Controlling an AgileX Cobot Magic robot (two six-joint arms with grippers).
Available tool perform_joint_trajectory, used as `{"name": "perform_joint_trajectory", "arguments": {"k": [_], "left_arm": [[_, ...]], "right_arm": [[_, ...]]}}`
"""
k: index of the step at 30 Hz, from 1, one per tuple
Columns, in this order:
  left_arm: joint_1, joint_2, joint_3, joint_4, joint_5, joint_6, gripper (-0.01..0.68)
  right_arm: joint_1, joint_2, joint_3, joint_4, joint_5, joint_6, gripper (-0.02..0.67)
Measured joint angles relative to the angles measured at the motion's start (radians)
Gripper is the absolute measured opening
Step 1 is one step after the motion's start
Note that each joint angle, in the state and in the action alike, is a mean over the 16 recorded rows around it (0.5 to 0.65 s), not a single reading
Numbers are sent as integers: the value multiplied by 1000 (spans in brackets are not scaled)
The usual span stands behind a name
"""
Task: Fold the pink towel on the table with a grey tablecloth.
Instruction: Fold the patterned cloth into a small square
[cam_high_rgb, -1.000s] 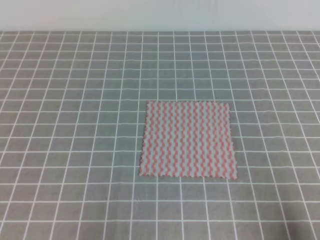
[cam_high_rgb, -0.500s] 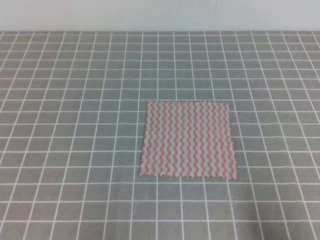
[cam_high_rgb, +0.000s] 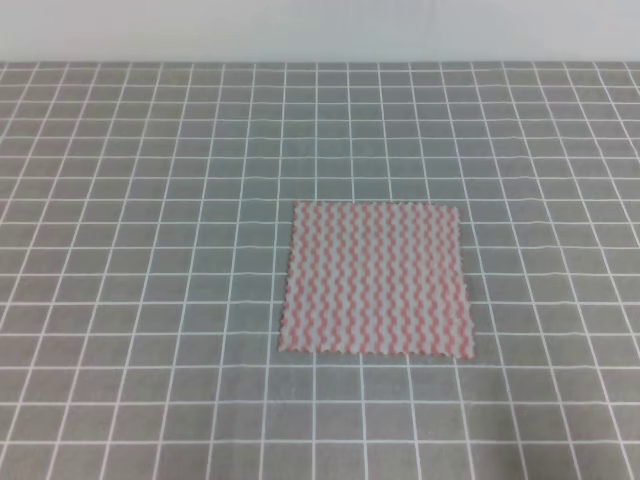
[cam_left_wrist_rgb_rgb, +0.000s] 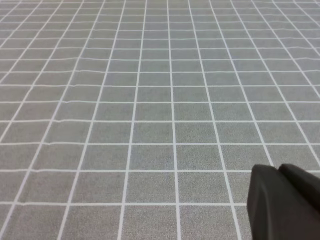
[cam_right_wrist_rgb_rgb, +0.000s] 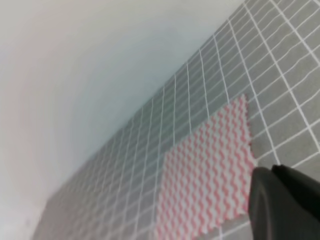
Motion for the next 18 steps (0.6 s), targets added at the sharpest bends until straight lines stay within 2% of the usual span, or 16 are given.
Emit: {"name": "perform_joint_trajectory", "arguments": {"k": [6,12,18], "left_arm": [[0,6,-7,-79,-34,-46,0],[0,10,-11,-293,-150,-150,0],[0,10,-12,-510,-283,-249,-1]], "right_arm": [[0,0,-1,63,51,-147,-18],[0,-1,-6,163,67,-296,-18],[0,0,-4,299,42,-374,-17]]}}
